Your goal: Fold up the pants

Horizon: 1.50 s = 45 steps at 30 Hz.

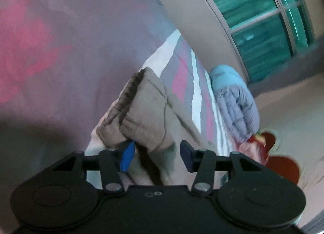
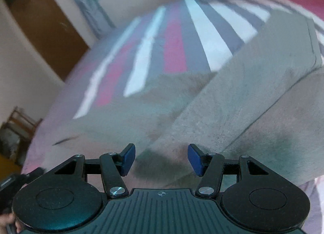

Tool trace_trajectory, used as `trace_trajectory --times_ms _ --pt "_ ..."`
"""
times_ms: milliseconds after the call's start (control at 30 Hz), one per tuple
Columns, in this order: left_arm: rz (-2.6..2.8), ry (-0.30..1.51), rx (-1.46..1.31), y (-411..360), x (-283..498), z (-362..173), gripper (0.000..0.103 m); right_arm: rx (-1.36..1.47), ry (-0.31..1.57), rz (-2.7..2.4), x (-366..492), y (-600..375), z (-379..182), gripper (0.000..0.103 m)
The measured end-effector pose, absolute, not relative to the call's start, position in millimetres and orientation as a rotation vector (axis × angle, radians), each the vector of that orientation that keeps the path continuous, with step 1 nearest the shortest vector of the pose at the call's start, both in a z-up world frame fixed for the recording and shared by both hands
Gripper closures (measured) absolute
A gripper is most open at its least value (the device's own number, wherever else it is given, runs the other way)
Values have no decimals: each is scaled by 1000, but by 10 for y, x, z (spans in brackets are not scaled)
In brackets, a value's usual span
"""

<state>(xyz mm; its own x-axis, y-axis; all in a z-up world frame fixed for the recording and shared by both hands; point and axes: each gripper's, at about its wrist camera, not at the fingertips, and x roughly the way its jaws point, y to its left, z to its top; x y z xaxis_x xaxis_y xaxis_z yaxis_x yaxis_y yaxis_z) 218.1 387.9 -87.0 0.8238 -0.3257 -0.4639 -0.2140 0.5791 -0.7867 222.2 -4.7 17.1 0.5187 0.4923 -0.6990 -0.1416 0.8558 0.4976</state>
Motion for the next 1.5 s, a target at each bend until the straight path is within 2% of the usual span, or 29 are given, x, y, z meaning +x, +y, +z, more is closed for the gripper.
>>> trace_trajectory --times_ms 67,100,133,167,233,300,400,467,567,633,667,733,867,967,1033,1100,1133,1167,1300,1433,1467,1500 --pt "-39 652 -961 3905 2233 -878 77 391 1011 363 2370 -14 94 47" --pt "-18 665 -927 3904 2246 -856 81 389 1026 359 2396 -15 48 54" --pt "-9 671 -884 3887 2266 -815 83 374 1024 352 2402 -24 18 88" --pt "-7 668 -847 3872 2274 -767 83 362 1028 359 2405 -51 -11 101" --pt "-19 602 -776 3852 2236 -601 86 403 1008 379 2358 -202 -37 101" --pt "-25 532 -730 3863 2171 -437 86 448 885 431 2184 -362 150 101" --pt "-15 604 -605 3781 2172 -498 86 399 719 474 1762 -568 334 101" --pt "10 710 -504 3657 2193 -713 86 392 737 469 1580 -658 170 101" --pt "30 661 -536 3619 2051 -794 83 352 895 443 1534 -613 -298 101" --pt "44 647 -506 3567 1972 -757 77 423 878 448 1450 -753 -410 100" --pt "56 648 -486 3537 1941 -741 76 439 871 448 1424 -799 -410 94" --pt "102 645 -481 3515 1872 -659 63 433 850 454 1392 -867 -350 88" --pt "161 579 -461 3402 1593 -403 62 426 750 423 1254 -1153 -77 88" --pt "187 601 -456 3092 1580 -354 60 424 742 392 1368 -1282 75 88" --pt "192 614 -485 2933 1604 -384 50 425 756 376 1508 -1298 81 88" --pt "200 647 -493 2779 1675 -467 48 404 777 359 1684 -1205 154 75" --pt "203 665 -489 2706 1745 -510 48 397 790 356 1757 -1171 162 55" --pt "210 691 -483 2651 1804 -556 47 387 805 354 1832 -1133 185 46" --pt "250 751 -495 2594 1936 -759 39 324 832 332 2172 -914 254 46" --pt "248 750 -450 2536 1960 -797 36 193 989 268 2658 -587 126 46" --pt "243 747 -453 2541 1962 -802 36 145 1022 252 2733 -528 67 54" --pt "234 744 -462 2565 1960 -809 35 101 1030 246 2752 -499 27 71"
